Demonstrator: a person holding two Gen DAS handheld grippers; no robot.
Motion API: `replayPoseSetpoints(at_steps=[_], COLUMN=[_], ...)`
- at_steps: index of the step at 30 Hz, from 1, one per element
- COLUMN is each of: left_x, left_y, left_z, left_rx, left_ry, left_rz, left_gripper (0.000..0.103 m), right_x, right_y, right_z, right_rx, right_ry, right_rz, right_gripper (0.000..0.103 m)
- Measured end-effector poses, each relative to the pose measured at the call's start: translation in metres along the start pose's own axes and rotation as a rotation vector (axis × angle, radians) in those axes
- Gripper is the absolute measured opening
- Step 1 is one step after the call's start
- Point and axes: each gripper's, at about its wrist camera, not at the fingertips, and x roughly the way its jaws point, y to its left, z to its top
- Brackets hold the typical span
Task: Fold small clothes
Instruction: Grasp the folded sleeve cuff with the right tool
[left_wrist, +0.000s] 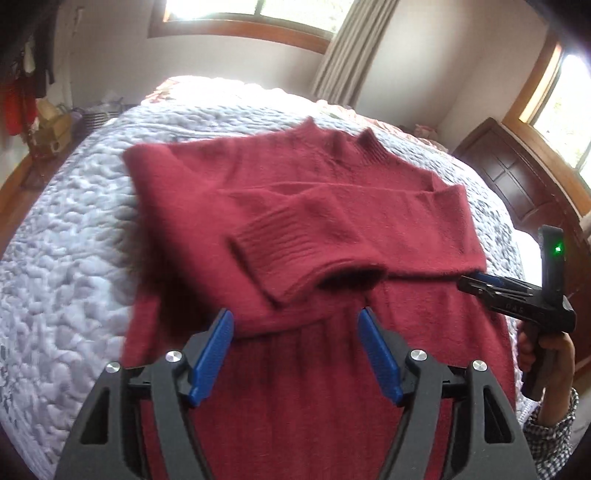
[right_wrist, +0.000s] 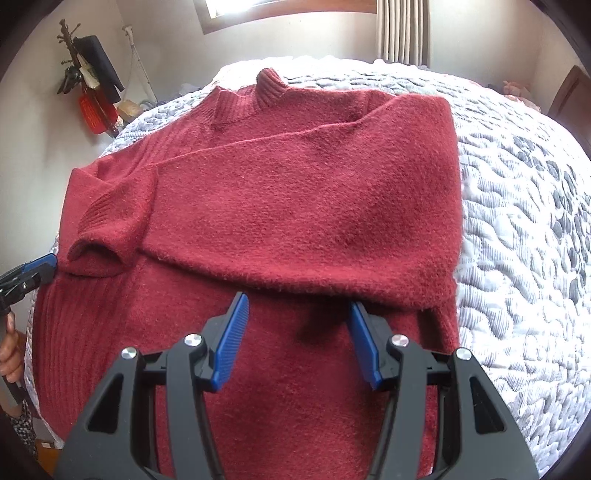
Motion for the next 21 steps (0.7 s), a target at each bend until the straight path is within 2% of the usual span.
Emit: replayPoseSetpoints(at_steps=[2, 6, 10, 15, 21], left_x=[-0.006, -0.007, 0.004, 0.017, 0.009], left_y=[0.021, 0.049, 0.063, 0.073, 0.086], left_z=[0.006, 0.023, 0.032, 0.037, 0.041], left_rx=[-0.033, -0.08, -0.11, -0.144, -0.168], left_ry=[-0.009, -0.016, 0.007, 0.027, -0.002], left_rz=[0.064, 0.119, 0.105, 0.136, 0.165], left_gripper=[0.07, 0.069, 0.069, 0.069, 0.07], right_x=[-0.001, -0.004, 0.0, 0.016, 0.038], right_y=[0.015, 0.059, 0.108, 0.162, 0.211], right_z=[0.006, 0.019, 0.032, 0.044, 0.049], right_rx=[-0.02, -0.113, -0.219, -0.356, -0.472], right_ry=[0.004, -0.002, -0.008, -0.01, 0.015], right_rz=[0.006, 0.047, 0.094, 0.121, 0.16], right_gripper=[0.054, 0.053, 0.052, 0.048, 0.047])
